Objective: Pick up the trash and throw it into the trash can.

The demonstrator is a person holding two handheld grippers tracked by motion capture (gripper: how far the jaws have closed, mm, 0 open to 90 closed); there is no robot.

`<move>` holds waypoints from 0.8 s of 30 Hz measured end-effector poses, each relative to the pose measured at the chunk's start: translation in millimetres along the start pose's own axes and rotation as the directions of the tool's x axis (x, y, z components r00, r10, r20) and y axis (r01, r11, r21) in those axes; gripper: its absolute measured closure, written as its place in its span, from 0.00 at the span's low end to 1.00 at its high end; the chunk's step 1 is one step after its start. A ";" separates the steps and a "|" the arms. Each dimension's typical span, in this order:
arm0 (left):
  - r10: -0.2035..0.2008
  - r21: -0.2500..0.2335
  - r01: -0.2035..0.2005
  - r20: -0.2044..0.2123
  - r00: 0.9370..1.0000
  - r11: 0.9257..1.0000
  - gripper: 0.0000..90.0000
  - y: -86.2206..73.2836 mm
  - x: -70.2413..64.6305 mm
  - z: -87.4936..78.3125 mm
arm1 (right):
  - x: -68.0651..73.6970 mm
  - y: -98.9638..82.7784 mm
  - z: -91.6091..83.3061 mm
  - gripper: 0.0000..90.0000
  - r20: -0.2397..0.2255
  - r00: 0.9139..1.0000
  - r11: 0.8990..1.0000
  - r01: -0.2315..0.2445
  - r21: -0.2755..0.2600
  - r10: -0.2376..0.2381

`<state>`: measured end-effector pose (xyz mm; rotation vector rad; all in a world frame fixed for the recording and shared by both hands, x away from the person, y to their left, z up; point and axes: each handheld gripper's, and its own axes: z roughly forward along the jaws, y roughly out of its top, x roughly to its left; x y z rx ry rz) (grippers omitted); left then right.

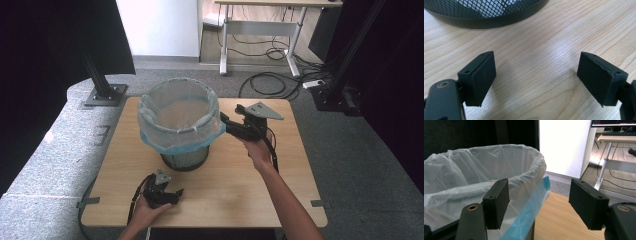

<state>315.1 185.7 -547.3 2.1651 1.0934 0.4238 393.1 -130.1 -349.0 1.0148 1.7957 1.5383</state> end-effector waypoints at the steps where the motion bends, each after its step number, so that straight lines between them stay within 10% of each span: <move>1: 0.000 0.000 0.000 0.000 1.000 1.000 0.17 0.0 0.0 0.0 | -1.5 -1.1 -2.5 0.35 0.002 1.000 1.000 0.000 -0.002 0.000; 24: -0.002 0.000 0.002 0.000 1.000 1.000 0.17 -0.1 -0.3 0.0 | -53.2 -70.8 -55.9 0.35 0.099 0.995 0.997 -0.035 0.071 0.028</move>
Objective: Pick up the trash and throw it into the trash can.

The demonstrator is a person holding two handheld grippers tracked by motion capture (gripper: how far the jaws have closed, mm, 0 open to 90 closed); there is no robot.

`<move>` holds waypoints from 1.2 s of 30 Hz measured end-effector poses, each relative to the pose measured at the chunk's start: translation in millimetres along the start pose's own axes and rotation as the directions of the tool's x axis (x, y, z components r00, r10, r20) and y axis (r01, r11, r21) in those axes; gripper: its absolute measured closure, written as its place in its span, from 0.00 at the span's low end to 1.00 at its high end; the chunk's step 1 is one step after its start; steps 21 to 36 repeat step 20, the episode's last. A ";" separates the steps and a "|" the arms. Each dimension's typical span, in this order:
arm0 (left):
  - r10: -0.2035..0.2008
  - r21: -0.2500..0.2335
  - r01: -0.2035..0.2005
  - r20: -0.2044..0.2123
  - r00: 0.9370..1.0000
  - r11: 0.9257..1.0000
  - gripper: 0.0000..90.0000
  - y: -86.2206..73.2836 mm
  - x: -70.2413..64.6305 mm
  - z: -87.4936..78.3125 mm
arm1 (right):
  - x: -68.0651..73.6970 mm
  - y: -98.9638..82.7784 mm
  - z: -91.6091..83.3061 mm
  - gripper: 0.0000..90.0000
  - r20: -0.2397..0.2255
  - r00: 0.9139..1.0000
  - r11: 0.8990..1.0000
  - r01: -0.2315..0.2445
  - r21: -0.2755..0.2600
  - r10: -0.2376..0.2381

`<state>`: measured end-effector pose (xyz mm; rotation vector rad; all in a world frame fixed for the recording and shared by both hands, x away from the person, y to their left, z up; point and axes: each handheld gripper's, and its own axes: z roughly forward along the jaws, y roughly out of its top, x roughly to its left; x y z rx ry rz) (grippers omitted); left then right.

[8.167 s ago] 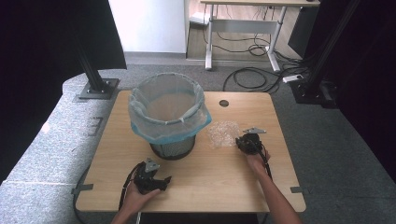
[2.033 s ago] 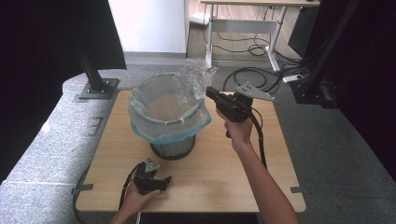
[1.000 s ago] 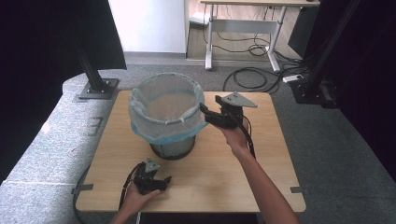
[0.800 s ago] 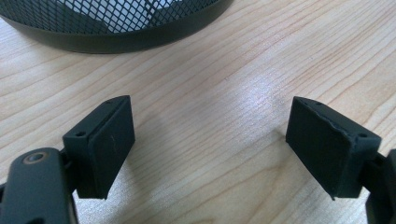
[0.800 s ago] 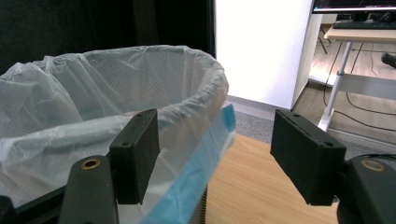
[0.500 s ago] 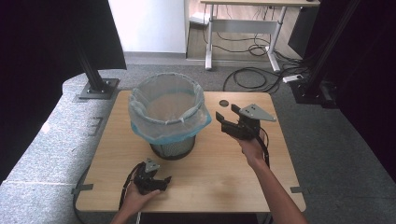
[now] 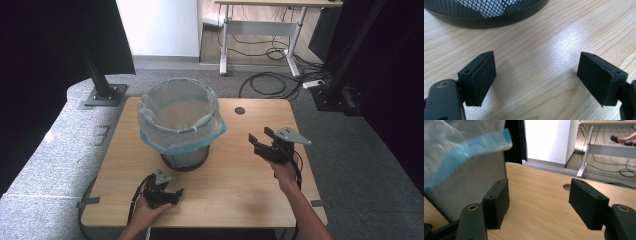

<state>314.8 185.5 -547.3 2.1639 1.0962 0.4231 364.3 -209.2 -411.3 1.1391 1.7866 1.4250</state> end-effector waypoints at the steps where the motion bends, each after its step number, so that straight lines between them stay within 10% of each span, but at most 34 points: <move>1: 0.001 0.000 -0.001 -0.001 1.000 1.000 0.17 0.0 0.0 -0.1 | -2.3 -3.1 -0.7 0.35 0.004 1.000 1.000 -0.001 0.006 0.001; 13: -0.001 -0.001 0.001 -0.001 1.000 1.000 0.17 -0.1 -0.1 0.2 | -22.9 -53.6 1.5 0.35 0.056 0.998 0.989 -0.013 0.147 0.005; 36: 0.000 -0.001 0.000 -0.002 1.000 1.000 0.17 -0.1 -0.1 0.2 | -22.7 -61.3 8.7 0.34 0.056 0.998 0.986 -0.008 0.169 -0.001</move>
